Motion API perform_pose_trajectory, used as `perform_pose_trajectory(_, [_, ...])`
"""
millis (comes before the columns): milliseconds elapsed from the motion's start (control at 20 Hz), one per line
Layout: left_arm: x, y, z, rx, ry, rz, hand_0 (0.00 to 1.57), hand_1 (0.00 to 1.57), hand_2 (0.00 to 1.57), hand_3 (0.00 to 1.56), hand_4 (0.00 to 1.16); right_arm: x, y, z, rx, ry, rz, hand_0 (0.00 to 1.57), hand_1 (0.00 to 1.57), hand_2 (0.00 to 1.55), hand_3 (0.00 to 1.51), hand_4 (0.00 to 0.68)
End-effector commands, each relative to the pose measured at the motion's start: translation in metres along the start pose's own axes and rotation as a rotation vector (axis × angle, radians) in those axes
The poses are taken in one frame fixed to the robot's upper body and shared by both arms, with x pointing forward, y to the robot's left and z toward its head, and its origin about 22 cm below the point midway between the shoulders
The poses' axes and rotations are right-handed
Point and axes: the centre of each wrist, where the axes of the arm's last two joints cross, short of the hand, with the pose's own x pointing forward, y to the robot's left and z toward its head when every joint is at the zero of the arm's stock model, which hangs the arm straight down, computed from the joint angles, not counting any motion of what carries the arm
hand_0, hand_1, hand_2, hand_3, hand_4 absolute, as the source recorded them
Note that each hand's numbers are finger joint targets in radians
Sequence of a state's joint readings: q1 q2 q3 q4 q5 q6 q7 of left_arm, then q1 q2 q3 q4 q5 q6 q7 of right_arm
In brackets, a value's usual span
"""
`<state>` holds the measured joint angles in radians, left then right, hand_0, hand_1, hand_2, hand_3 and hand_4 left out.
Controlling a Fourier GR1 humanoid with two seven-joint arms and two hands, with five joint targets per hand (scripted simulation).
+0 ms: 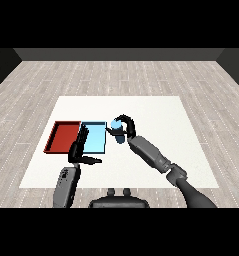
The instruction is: Pick the blue can and put it in the blue box
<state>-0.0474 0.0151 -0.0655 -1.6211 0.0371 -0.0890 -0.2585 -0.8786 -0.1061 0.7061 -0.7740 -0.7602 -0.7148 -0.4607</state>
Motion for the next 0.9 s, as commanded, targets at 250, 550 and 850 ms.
perform_pose_trajectory(250, [-0.015, -0.033, -0.014, -0.078, 0.062, 0.054, 0.0, 0.0, 0.0, 0.0, 0.0, 0.021, -0.038, 0.016, 0.031, -0.048, 0.06, 1.44, 1.44, 1.45, 1.4, 0.606])
perform_pose_trajectory(550, [-0.024, -0.059, -0.019, -0.114, 0.098, 0.068, 0.0, 0.0, 0.0, 0.0, 0.0, 0.029, -0.078, 0.046, 0.029, -0.065, 0.069, 1.44, 1.44, 1.45, 1.4, 0.609])
perform_pose_trajectory(850, [-0.037, -0.061, -0.012, -0.118, 0.166, 0.084, 0.0, 0.0, 0.0, 0.0, 0.0, 0.038, -0.066, 0.055, 0.072, -0.084, 0.068, 1.46, 1.46, 1.46, 1.4, 0.608])
